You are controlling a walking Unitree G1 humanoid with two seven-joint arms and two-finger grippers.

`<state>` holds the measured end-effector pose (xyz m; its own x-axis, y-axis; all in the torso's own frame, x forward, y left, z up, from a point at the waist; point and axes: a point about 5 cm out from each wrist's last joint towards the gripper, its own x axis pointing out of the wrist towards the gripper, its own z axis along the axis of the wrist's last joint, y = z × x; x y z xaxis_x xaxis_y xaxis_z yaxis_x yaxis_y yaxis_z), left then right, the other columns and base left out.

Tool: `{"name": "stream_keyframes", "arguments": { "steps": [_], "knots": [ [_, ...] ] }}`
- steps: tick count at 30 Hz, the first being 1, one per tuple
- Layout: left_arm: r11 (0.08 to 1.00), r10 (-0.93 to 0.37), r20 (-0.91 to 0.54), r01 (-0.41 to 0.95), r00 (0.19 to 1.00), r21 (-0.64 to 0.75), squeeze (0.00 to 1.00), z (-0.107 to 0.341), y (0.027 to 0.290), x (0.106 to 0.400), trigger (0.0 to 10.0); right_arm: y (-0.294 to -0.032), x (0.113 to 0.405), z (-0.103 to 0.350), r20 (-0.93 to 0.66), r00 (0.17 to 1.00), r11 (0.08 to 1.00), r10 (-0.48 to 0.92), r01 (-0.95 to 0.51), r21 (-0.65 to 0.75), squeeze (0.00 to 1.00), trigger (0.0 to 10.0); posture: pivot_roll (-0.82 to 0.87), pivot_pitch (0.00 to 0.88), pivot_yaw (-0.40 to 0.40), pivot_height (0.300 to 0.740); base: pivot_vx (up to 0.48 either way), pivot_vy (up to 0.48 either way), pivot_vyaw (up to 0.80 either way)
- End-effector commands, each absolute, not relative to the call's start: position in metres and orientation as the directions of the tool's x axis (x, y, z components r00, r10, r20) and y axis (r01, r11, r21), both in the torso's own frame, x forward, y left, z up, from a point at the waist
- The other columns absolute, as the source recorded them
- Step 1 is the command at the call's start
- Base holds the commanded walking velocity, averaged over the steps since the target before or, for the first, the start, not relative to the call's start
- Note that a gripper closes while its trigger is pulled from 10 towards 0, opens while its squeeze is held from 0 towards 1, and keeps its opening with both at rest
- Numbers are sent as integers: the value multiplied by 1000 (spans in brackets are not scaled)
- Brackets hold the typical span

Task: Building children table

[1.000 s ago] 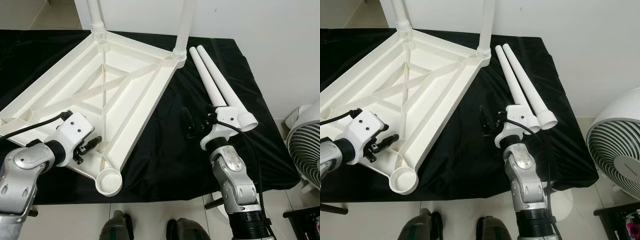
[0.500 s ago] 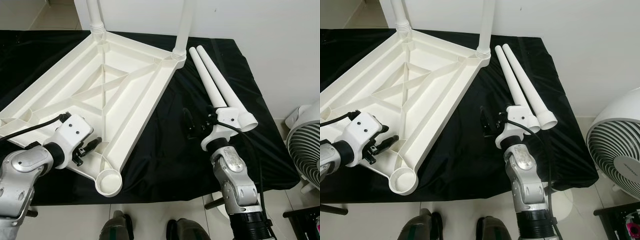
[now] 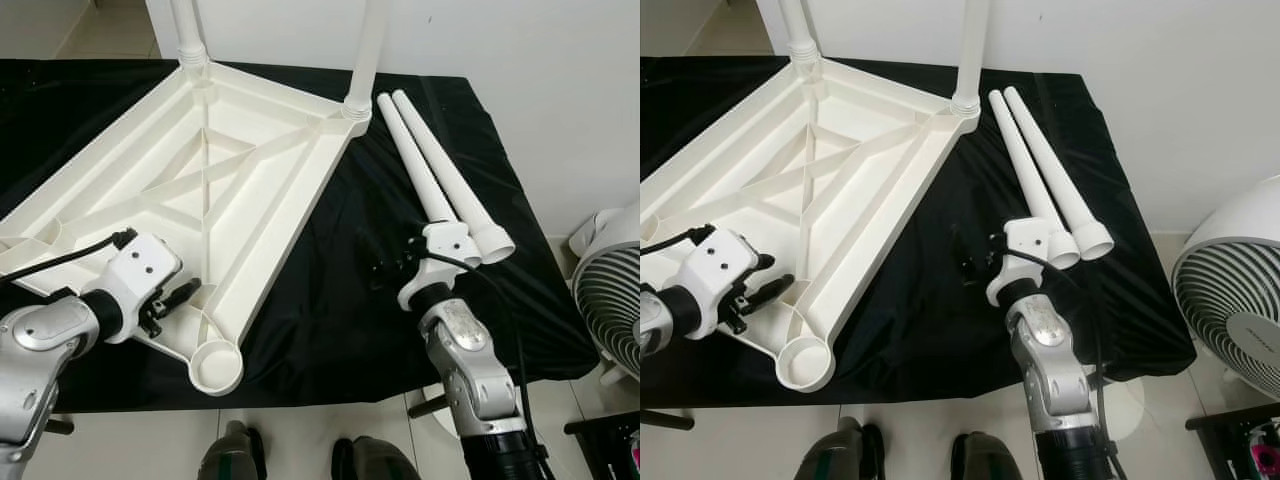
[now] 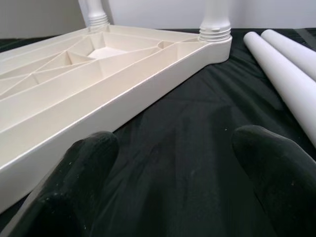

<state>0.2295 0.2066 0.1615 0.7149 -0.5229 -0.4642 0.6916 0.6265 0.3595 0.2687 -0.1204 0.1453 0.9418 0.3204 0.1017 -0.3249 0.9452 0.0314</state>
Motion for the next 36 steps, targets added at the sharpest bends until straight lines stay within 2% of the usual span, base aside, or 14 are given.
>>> {"name": "stream_keyframes", "arguments": {
  "steps": [1,12,21,26,32,36],
  "knots": [
    [555,-597,-528,786,604,273,0,153,201,222,10000,-120,267,144,88,940,943,330,-333,26,0,10000,-37,117,-28,740,0,0,0],
    [550,-613,-505,787,608,280,0,159,198,224,10000,-118,267,143,80,938,941,336,-338,22,0,10000,-35,121,-26,740,0,0,0],
    [602,-514,-563,740,647,300,0,142,193,240,10000,-119,267,145,79,938,941,337,-339,13,0,10000,-44,129,-16,740,0,0,0],
    [704,-408,-598,655,690,275,0,132,198,256,10000,-119,267,145,79,941,943,330,-332,11,0,10000,-49,132,-6,740,0,0,0],
    [741,-333,-643,613,690,274,0,127,210,261,10000,-119,266,144,75,944,946,322,-324,14,0,10000,-52,135,3,740,0,0,0],
    [716,-334,-665,639,668,282,0,125,213,258,10000,-119,265,144,73,945,947,320,-321,14,0,10000,-51,137,6,740,0,0,0]
  ]
}}
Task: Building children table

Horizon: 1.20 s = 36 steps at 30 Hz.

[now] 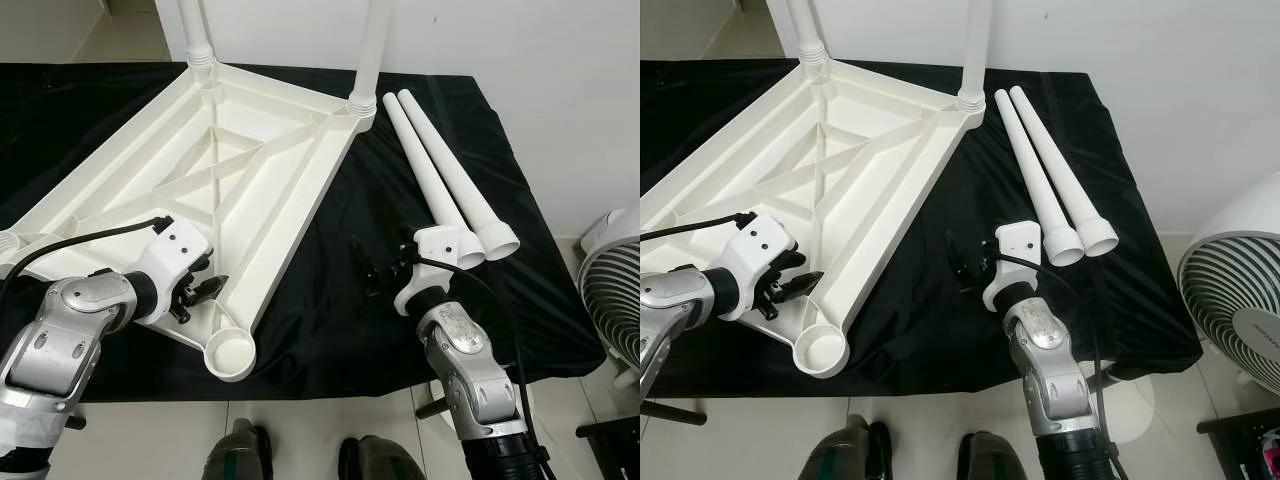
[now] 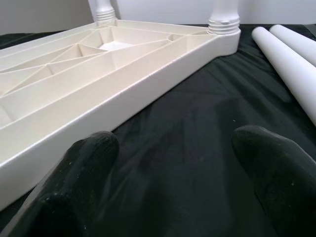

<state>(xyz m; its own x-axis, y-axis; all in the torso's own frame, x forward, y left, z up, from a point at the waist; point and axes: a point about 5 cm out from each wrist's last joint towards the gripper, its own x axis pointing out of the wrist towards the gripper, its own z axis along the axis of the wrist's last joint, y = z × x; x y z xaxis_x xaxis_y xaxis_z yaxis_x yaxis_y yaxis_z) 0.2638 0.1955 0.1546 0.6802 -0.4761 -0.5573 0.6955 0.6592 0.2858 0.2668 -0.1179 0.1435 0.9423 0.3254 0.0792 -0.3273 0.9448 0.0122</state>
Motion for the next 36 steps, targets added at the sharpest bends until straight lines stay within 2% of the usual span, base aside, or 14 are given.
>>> {"name": "stream_keyframes", "arguments": {
  "steps": [1,4,5,6,7,14,18,21,25,28,36],
  "knots": [
    [709,-335,-669,645,663,285,0,124,214,258,10000,-119,265,144,73,945,947,320,-322,14,0,10000,-51,137,6,740,0,0,0],
    [714,-335,-681,647,651,268,0,123,213,256,10000,-119,265,143,72,945,947,319,-321,14,0,10000,-49,140,6,740,0,0,0],
    [718,-339,-685,648,645,255,0,123,212,254,3922,-119,265,143,71,945,947,319,-320,15,0,10000,-47,141,6,740,0,0,0],
    [718,-339,-685,648,645,255,0,123,212,254,3922,-119,265,143,71,945,947,319,-320,15,0,10000,-47,141,6,740,0,0,0],
    [693,-334,-709,672,622,263,0,120,210,250,0,-118,264,143,69,945,947,319,-321,16,0,10000,-44,141,5,740,0,0,0],
    [690,-293,-746,672,598,268,0,115,213,246,0,-117,265,143,67,944,946,323,-324,14,0,10000,-44,142,4,740,0,0,0],
    [714,-268,-737,642,620,281,0,116,210,247,0,-117,265,143,69,945,947,320,-322,15,0,10000,-47,140,6,740,0,0,0],
    [796,-219,-696,538,684,278,0,118,206,254,0,-117,265,143,68,946,947,318,-320,17,0,10000,-46,139,7,740,0,0,0],
    [820,-203,-683,503,702,274,0,118,203,256,0,-117,265,143,68,946,947,318,-320,18,0,10000,-46,139,7,740,0,0,0],
    [928,-83,-593,278,801,246,0,122,202,266,0,-116,265,144,70,946,947,318,-320,20,0,10000,-51,140,4,740,0,0,0],
    [954,51,-561,125,826,271,0,125,210,265,0,-115,265,144,68,945,946,321,-323,20,0,10000,-49,140,1,740,0,0,0]
  ]
}}
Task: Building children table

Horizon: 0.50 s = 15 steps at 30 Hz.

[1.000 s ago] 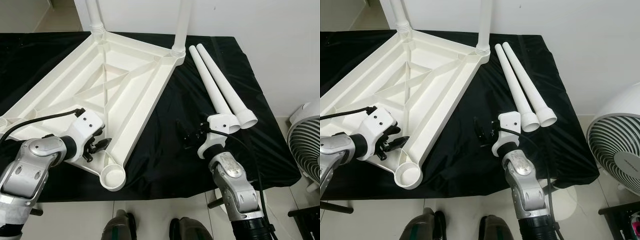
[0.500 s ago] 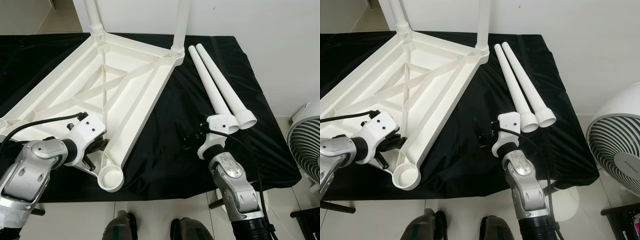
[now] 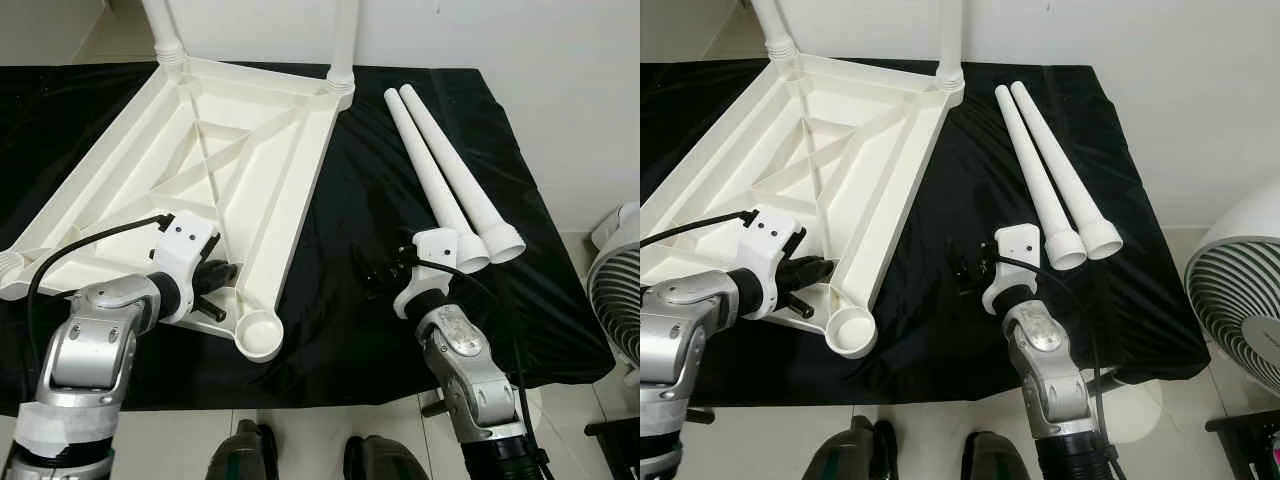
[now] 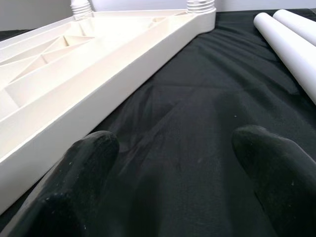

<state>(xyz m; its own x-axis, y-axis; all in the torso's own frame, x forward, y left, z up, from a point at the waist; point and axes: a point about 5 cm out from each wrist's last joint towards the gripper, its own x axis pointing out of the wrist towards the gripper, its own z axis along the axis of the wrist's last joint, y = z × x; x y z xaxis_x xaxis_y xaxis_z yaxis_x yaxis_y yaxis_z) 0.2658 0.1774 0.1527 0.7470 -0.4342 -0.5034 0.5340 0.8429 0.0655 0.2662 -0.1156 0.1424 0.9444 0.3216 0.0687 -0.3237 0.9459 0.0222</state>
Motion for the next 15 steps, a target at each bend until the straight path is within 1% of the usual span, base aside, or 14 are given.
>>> {"name": "stream_keyframes", "arguments": {
  "steps": [1,3,4,5,6,7,8,9,10,11,12,13,15],
  "knots": [
    [954,76,-554,101,829,282,0,126,212,264,0,-115,265,144,68,944,946,321,-323,20,0,10000,-48,141,1,740,0,0,0],
    [952,88,-548,92,832,292,0,126,213,264,0,-115,265,144,68,944,946,322,-324,21,0,10000,-46,141,-1,740,0,0,0],
    [945,59,-533,124,844,302,0,128,203,268,5804,-113,265,144,69,943,944,327,-329,23,0,10000,-42,140,-3,740,0,0,0],
    [937,15,-525,172,851,305,0,129,194,270,10000,-112,265,144,69,942,943,330,-332,24,0,10000,-42,141,-2,740,0,0,0],
    [931,-51,-498,222,866,291,0,132,183,272,10000,-111,266,144,69,941,942,332,-335,25,0,10000,-42,141,-2,740,0,0,0],
    [931,-51,-498,222,866,291,0,132,183,272,10000,-111,266,144,69,941,942,332,-335,25,0,10000,-42,141,-2,740,0,0,0],
    [924,-126,-486,280,865,259,0,135,172,271,10000,-111,266,144,69,941,942,332,-335,23,0,10000,-42,141,-2,740,0,0,0],
    [915,-189,-460,325,868,237,443,139,163,271,10000,-112,266,144,69,941,943,331,-333,24,0,10000,-42,141,-2,740,0,0,0],
    [909,-226,-443,351,868,225,443,142,158,271,10000,-112,266,144,69,942,943,330,-332,24,0,10000,-42,141,-2,740,0,0,0],
    [897,-288,-422,397,859,195,1000,145,151,269,10000,-112,266,144,68,943,944,327,-329,22,0,10000,-42,140,2,740,0,0,0],
    [897,-288,-422,397,859,195,1000,145,151,269,10000,-112,266,144,68,943,944,327,-329,22,0,10000,-42,140,2,740,0,0,0],
    [870,-374,-384,463,844,169,1000,151,141,266,10000,-113,266,143,68,944,945,324,-326,22,0,10000,-42,140,2,740,0,0,0],
    [870,-374,-384,463,844,169,1000,151,141,266,10000,-113,266,143,68,944,945,324,-326,22,0,10000,-42,140,2,740,0,0,0]
  ]
}}
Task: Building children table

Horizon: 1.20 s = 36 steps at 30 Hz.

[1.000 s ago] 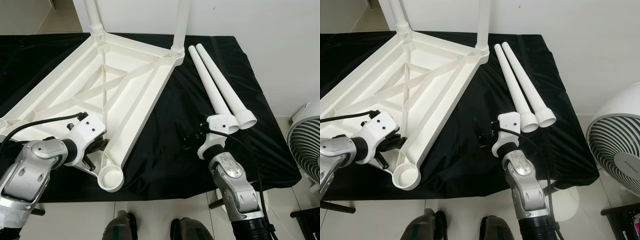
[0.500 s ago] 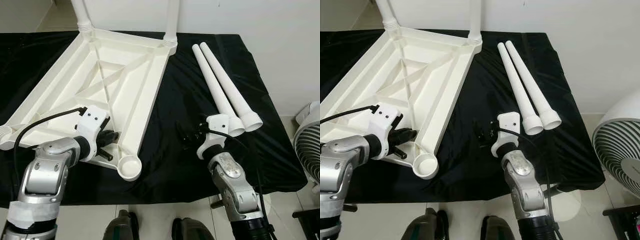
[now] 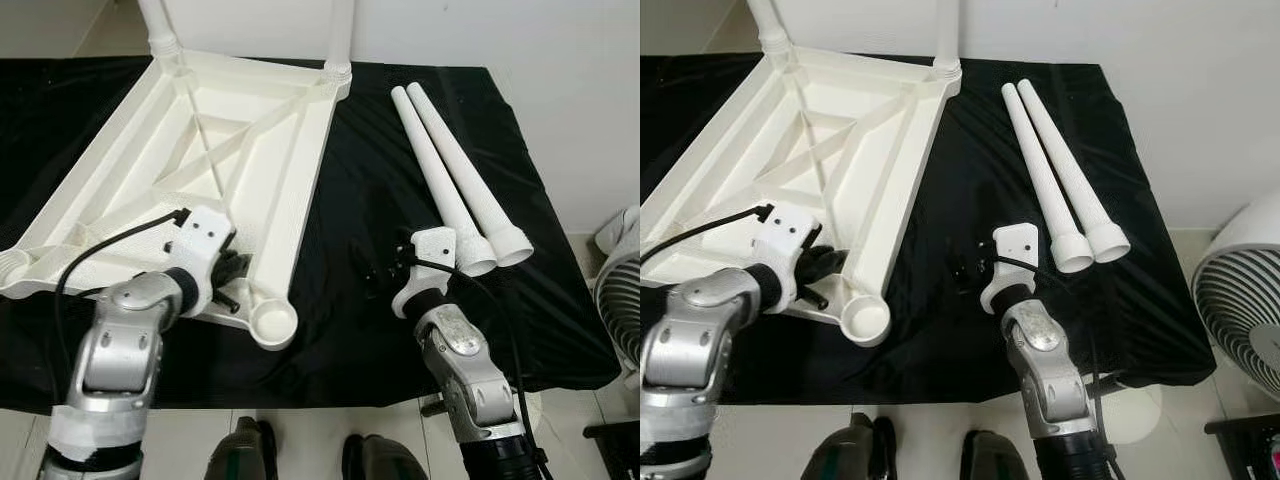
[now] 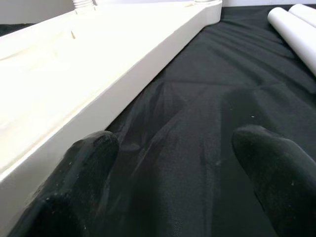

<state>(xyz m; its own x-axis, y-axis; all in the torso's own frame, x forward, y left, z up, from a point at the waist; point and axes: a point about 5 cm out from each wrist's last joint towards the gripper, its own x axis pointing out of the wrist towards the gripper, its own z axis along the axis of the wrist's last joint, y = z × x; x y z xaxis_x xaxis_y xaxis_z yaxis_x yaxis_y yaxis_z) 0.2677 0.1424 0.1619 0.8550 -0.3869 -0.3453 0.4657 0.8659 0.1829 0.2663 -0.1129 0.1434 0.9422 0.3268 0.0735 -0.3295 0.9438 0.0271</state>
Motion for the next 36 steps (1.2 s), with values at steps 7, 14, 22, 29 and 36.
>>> {"name": "stream_keyframes", "arguments": {
  "steps": [7,14,22,29,36],
  "knots": [
    [726,-575,-256,629,777,278,0,175,141,258,10000,-112,263,141,65,944,946,323,-324,20,0,10000,-35,138,8,740,0,0,0],
    [666,-660,-198,686,725,293,0,184,145,254,10000,-116,263,140,71,943,945,326,-327,7,0,10000,-27,132,11,740,0,0,0],
    [593,-758,-114,752,642,289,0,191,138,244,10000,-119,266,144,110,944,949,313,-314,0,0,10000,-16,101,8,740,0,0,0],
    [484,-800,-216,815,559,318,0,179,143,245,10000,-118,271,139,103,943,948,317,-317,-17,0,10000,12,69,1,740,0,0,0],
    [489,-778,-278,821,564,295,165,170,152,249,10000,-116,273,139,109,934,940,340,-339,-27,0,10000,18,55,2,740,0,0,0]
  ]
}}
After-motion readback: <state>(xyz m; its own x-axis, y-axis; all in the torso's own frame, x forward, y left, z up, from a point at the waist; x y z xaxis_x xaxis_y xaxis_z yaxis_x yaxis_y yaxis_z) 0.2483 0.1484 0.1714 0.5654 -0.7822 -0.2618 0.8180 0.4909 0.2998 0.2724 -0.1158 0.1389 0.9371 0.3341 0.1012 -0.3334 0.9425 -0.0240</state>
